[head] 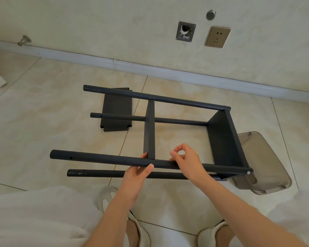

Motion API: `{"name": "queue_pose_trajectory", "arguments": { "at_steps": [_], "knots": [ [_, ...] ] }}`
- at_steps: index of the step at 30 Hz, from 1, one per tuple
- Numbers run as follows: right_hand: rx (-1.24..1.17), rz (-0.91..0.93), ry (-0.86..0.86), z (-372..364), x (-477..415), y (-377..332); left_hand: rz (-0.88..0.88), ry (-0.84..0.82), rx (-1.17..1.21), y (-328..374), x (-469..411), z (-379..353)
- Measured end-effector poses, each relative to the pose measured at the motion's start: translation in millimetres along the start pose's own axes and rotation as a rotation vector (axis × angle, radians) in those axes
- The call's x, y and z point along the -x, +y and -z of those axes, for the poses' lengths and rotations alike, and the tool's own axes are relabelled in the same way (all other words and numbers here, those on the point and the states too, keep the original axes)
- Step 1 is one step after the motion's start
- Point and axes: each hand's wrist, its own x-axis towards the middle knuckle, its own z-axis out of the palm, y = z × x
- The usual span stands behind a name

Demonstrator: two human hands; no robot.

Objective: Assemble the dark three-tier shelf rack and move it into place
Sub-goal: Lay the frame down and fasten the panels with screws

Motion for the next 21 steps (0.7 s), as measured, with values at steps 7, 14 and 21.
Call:
{"name": "queue_pose_trajectory", "arguments": {
  "at_steps": [7, 14, 21],
  "knots": [
    [0.003, -0.009, -0.024, -7, -3, 7, 0.089, 0.054, -0.005, -11, -1, -3],
    [-0.001, -0.008, -0.017, -10, -4, 14, 0.136, 0.151, -0.031, -15, -2, -7],
    [0.017, -0.018, 0.007, -12, -5, 16, 0.111, 0.171, -0.099, -12, -4, -5]
  ]
}}
